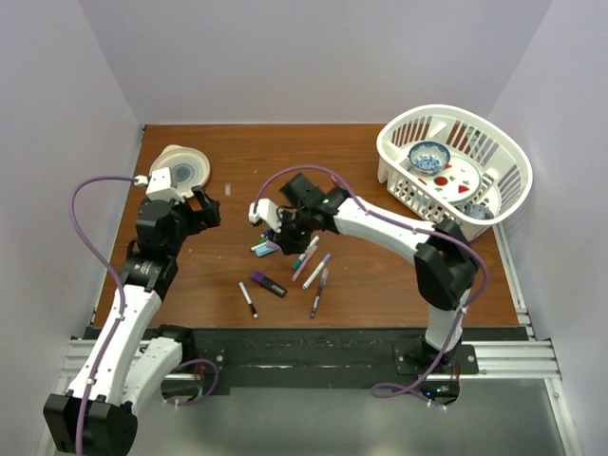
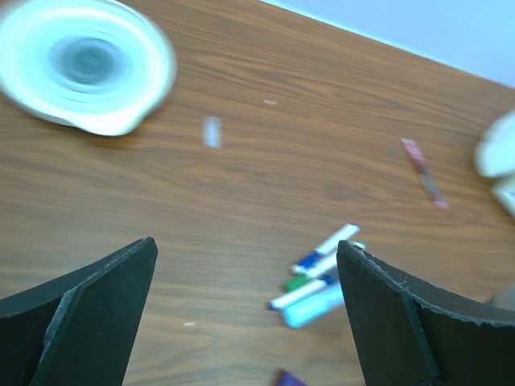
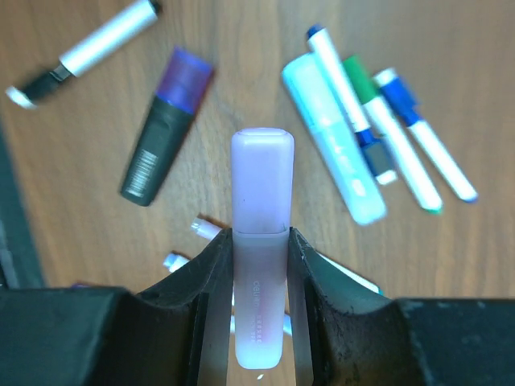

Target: Open the pen caps

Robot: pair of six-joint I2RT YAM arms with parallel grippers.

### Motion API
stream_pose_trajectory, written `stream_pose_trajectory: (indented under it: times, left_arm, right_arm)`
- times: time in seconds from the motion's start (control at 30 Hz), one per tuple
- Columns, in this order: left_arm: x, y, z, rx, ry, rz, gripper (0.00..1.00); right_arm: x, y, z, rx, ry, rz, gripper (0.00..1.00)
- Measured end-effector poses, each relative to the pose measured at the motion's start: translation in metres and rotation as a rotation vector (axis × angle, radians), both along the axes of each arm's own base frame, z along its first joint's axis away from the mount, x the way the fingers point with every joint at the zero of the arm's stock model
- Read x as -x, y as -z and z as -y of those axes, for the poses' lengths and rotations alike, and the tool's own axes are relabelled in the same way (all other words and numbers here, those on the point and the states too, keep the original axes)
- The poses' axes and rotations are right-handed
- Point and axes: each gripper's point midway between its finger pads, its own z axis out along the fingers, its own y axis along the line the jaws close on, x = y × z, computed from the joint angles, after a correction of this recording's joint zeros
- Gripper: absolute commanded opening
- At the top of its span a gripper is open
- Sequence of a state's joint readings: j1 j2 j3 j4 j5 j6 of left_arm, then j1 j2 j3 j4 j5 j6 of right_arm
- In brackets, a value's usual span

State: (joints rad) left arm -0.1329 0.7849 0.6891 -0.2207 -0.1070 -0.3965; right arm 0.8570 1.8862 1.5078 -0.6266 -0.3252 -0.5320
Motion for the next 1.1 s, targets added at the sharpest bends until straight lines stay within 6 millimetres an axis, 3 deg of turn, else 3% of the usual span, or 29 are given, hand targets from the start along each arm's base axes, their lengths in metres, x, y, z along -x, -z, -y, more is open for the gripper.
stream_pose_trajectory:
  times: [0.2, 0.37, 0.47, 0.67, 1.0, 1.1]
  left_arm:
    - [0.0, 0.015, 0.052, 0.28, 0.181, 0.007, 1.0]
    - [0.003, 0.03, 0.088, 0.548, 0.273, -0.039, 1.0]
    - [0.002, 0.032, 0.109, 0.657, 0.309, -0.082, 1.0]
    - [0.018, 0.027, 0.173, 0.733, 0.443, -0.162, 0.99]
    - [0.007, 0.033, 0.19, 0.731, 0.344, -0.211, 0.87]
    - [0.003, 0.036, 0.194, 0.713, 0.316, -0.231, 0.79]
  right_arm:
    - [-0.011, -0.042, 0.019, -0.223, 0.15, -0.062, 0.0]
    - [-0.013, -0.043, 0.041, -0.345, 0.299, -0.126, 0.0]
    - [-0.011, -0.044, 0.039, -0.392, 0.341, -0.152, 0.0]
    - [-0.012, -0.05, 0.027, -0.477, 0.383, -0.201, 0.0]
    - [-0.012, -0.054, 0.021, -0.531, 0.415, -0.237, 0.0]
    - [-0.011, -0.056, 0.02, -0.542, 0.414, -0.246, 0.0]
